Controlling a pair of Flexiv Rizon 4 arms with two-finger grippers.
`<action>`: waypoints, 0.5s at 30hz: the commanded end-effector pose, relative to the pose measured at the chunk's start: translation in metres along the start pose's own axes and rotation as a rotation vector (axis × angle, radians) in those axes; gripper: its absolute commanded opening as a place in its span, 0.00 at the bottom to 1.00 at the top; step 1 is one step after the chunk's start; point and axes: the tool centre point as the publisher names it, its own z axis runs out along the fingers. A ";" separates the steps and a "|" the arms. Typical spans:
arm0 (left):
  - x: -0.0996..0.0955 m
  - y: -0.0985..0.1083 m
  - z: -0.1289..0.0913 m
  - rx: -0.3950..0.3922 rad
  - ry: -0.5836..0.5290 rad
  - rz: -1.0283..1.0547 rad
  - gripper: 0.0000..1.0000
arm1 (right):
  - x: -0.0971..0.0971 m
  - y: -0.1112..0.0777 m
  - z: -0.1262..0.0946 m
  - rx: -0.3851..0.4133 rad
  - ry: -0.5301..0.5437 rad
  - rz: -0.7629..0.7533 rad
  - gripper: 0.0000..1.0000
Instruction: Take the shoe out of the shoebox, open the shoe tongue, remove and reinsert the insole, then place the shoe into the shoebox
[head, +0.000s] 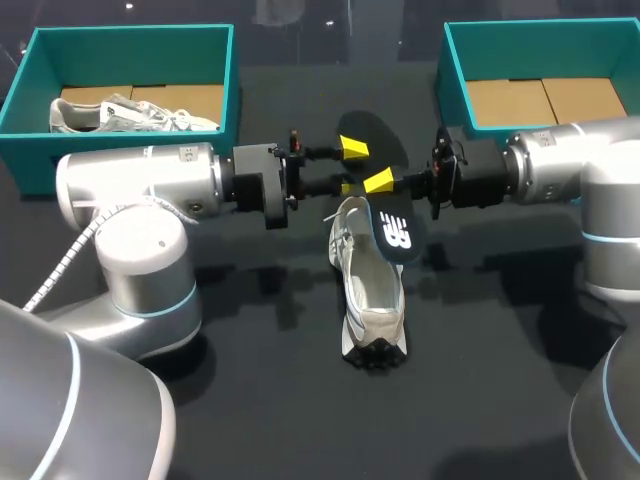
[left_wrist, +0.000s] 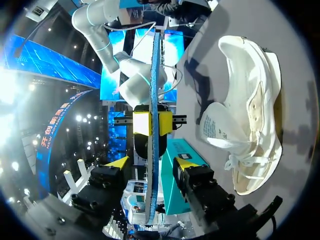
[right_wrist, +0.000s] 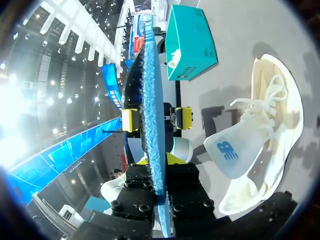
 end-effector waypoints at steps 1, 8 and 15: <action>0.000 0.000 0.005 -0.001 -0.001 0.006 0.48 | -0.001 -0.002 0.003 -0.014 0.011 0.003 0.00; 0.000 -0.002 0.008 0.003 0.000 0.011 0.45 | -0.003 -0.002 0.006 -0.025 0.034 0.011 0.00; 0.002 -0.002 0.012 0.013 0.003 0.012 0.40 | -0.005 0.001 0.009 -0.025 0.039 0.014 0.00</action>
